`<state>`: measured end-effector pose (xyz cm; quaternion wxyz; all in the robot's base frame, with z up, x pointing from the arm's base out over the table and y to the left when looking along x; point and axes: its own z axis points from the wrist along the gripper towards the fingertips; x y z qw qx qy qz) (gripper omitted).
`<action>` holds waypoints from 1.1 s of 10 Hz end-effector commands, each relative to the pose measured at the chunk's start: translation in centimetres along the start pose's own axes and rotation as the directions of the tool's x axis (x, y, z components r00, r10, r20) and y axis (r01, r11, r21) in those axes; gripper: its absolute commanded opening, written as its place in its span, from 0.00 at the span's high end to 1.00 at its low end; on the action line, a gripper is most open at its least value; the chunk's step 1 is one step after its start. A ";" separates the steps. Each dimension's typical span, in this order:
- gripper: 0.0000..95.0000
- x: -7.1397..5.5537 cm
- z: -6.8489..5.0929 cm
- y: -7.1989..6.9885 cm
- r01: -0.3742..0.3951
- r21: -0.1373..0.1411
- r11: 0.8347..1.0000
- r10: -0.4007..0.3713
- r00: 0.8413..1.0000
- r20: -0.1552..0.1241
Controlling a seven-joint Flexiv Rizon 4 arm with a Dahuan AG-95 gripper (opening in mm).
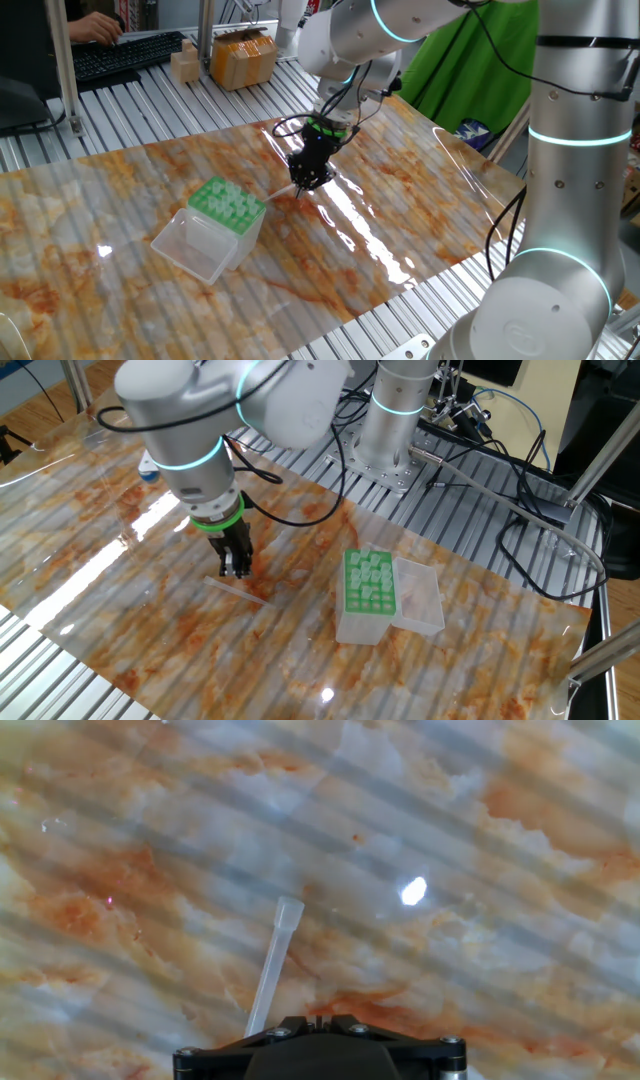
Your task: Insert a large pipette tip into the holder for large pipette tips
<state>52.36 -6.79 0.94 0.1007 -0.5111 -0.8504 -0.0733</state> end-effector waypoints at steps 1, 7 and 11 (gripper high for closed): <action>1.00 -0.6 -0.2 -0.2 0.003 0.005 1.000 -0.003 1.000 0.009; 1.00 -1.9 -0.9 -0.3 -0.011 0.004 1.000 0.011 1.000 0.007; 1.00 -3.3 -1.2 -0.1 -0.001 0.002 1.000 0.001 1.000 -0.017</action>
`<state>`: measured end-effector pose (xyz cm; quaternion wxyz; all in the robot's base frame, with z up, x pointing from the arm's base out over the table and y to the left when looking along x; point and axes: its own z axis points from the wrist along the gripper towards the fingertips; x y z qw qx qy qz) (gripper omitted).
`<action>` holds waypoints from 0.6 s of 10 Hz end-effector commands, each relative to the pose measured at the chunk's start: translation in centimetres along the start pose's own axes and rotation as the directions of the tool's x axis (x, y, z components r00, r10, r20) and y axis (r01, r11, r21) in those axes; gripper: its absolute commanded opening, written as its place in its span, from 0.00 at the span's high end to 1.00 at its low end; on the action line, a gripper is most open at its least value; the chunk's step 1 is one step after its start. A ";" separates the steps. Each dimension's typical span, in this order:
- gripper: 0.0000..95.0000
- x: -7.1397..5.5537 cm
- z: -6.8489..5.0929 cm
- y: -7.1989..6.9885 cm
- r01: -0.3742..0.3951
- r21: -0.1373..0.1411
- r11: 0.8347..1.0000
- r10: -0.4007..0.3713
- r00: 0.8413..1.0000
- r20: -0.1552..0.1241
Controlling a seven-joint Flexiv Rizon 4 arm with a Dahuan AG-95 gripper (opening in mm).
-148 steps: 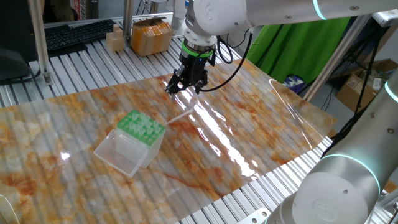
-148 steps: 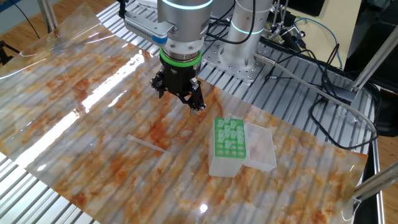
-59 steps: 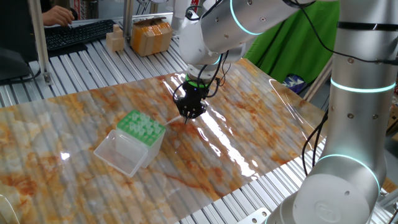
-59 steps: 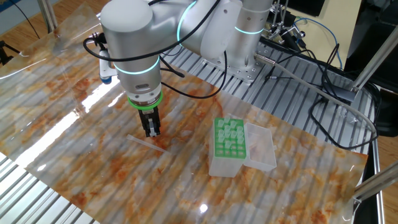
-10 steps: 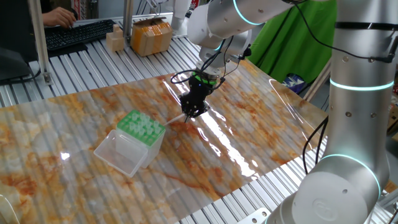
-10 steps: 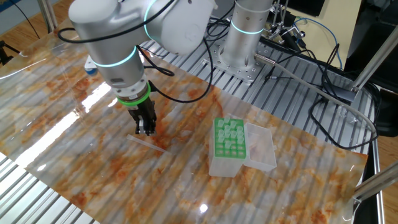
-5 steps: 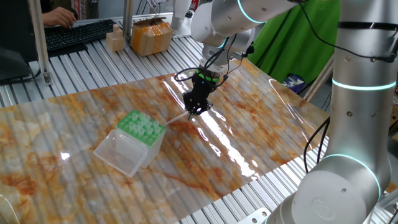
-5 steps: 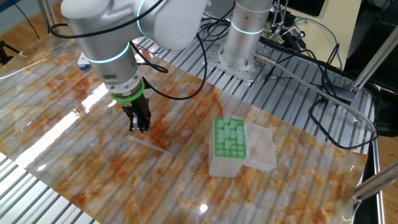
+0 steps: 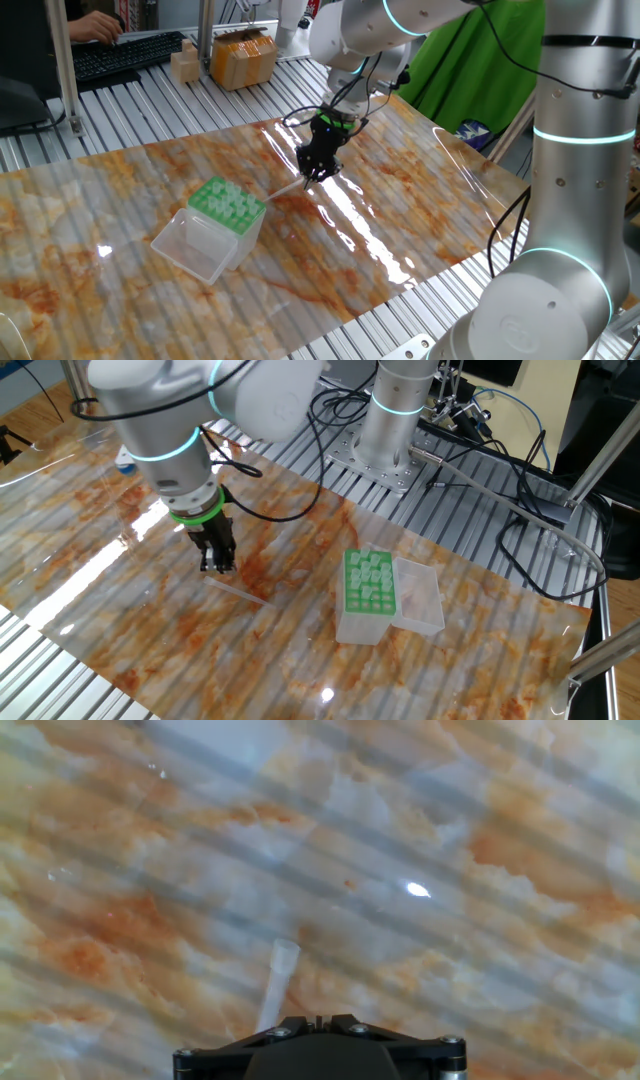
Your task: Insert a large pipette tip into the holder for large pipette tips
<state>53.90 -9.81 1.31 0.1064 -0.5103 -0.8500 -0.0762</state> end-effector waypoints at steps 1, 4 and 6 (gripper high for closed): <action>1.00 -0.2 -0.4 0.0 -0.004 0.002 1.000 0.004 1.000 -0.011; 1.00 -0.7 -0.9 0.5 -0.011 0.012 1.000 0.011 1.000 -0.016; 1.00 -1.2 -1.3 0.9 -0.019 0.017 1.000 0.020 1.000 -0.024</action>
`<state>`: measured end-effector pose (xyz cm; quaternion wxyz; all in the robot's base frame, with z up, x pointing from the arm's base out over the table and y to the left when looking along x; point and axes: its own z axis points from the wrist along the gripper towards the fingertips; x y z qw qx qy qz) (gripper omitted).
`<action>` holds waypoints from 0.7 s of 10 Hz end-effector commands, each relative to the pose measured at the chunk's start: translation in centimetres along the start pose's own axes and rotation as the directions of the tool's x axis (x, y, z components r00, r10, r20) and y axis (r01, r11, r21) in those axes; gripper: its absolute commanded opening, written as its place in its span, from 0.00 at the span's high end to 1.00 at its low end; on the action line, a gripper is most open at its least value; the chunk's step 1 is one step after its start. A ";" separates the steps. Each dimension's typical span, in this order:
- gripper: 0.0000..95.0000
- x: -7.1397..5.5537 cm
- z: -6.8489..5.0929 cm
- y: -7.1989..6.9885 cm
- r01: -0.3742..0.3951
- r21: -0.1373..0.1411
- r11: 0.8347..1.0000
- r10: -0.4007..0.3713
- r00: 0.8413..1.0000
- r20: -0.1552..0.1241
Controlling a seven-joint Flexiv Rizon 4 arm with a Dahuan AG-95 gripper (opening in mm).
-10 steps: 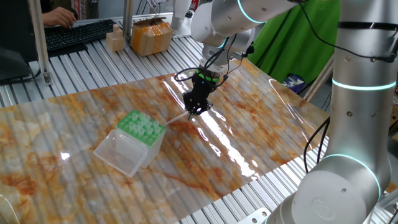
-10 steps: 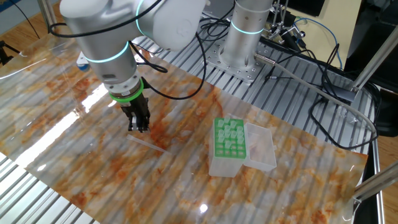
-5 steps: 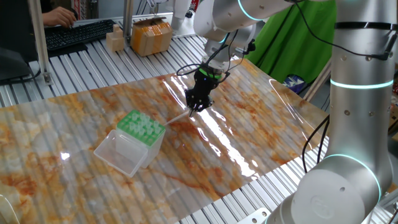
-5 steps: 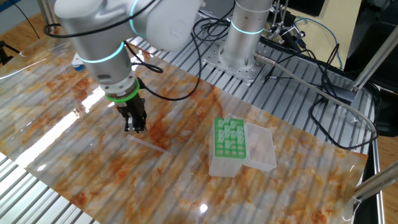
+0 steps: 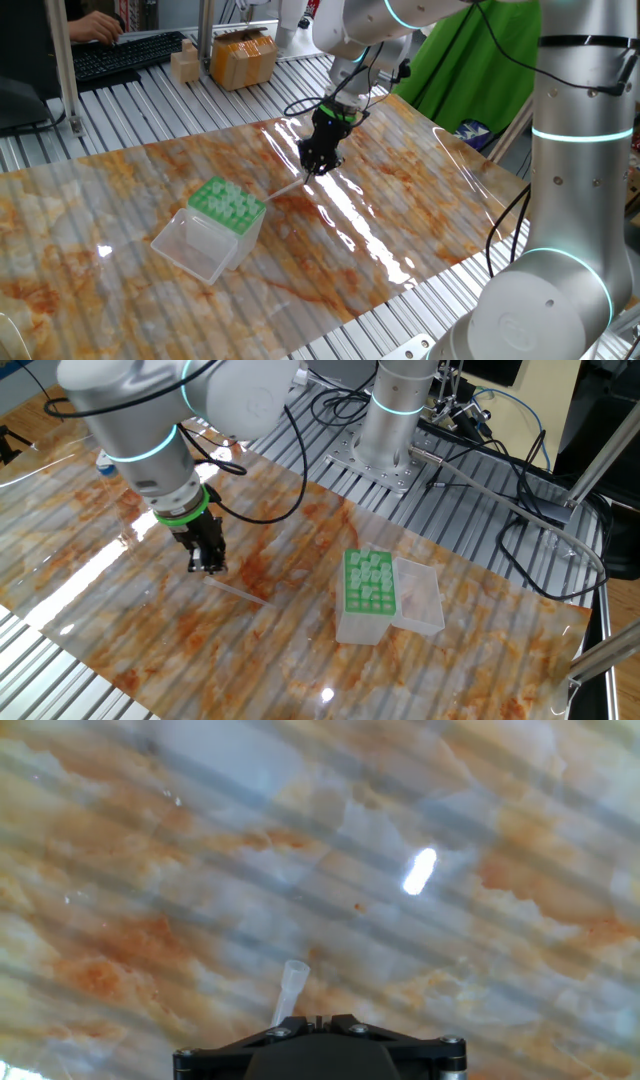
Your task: Insert a large pipette tip into the holder for large pipette tips
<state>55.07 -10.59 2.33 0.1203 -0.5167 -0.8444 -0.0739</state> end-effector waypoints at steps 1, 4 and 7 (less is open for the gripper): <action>1.00 -0.6 -0.1 0.3 0.002 0.002 1.000 -0.002 1.000 -0.017; 1.00 -1.3 -0.2 0.3 0.006 -0.001 1.000 -0.006 0.999 -0.044; 0.80 -1.8 -0.2 0.2 -0.006 -0.004 1.000 0.006 0.998 -0.060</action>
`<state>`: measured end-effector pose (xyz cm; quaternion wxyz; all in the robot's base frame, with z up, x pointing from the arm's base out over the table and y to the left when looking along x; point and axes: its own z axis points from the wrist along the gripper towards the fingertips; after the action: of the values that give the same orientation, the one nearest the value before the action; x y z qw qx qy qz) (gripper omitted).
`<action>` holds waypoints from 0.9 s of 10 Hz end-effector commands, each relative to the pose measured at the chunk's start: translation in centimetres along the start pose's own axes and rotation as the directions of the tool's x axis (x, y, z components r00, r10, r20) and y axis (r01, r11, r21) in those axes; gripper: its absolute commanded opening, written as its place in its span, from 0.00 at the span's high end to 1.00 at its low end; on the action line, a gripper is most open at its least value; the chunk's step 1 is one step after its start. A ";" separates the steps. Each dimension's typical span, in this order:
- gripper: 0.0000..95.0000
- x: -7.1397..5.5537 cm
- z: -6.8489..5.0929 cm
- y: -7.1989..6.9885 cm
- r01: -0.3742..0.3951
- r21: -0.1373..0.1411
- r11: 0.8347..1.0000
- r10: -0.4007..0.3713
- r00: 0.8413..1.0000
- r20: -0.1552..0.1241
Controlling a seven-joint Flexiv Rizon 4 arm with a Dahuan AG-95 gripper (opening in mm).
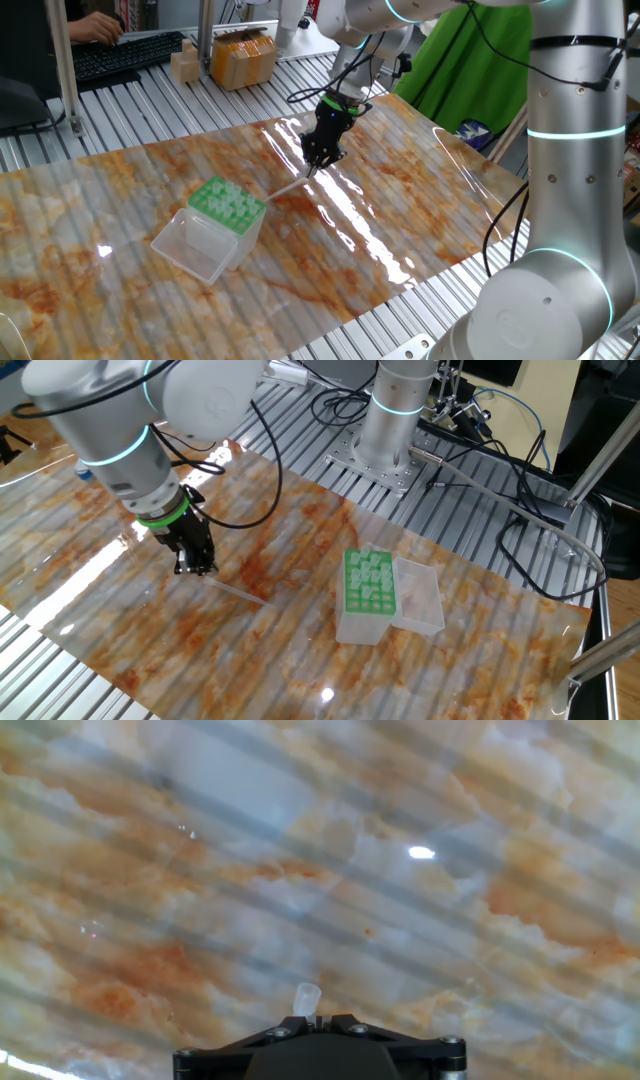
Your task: Insert a large pipette tip into the holder for large pipette tips
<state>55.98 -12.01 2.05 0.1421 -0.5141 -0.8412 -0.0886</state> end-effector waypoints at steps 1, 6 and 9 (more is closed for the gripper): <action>0.80 -0.2 0.0 -0.1 -0.015 -0.007 1.000 0.015 1.000 -0.017; 0.80 -0.3 0.0 0.0 -0.066 -0.022 0.998 0.065 0.997 -0.052; 0.80 -0.4 0.0 0.1 -0.103 -0.032 0.994 0.100 0.992 -0.082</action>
<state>56.28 -12.29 1.88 0.1713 -0.5544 -0.8060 -0.1168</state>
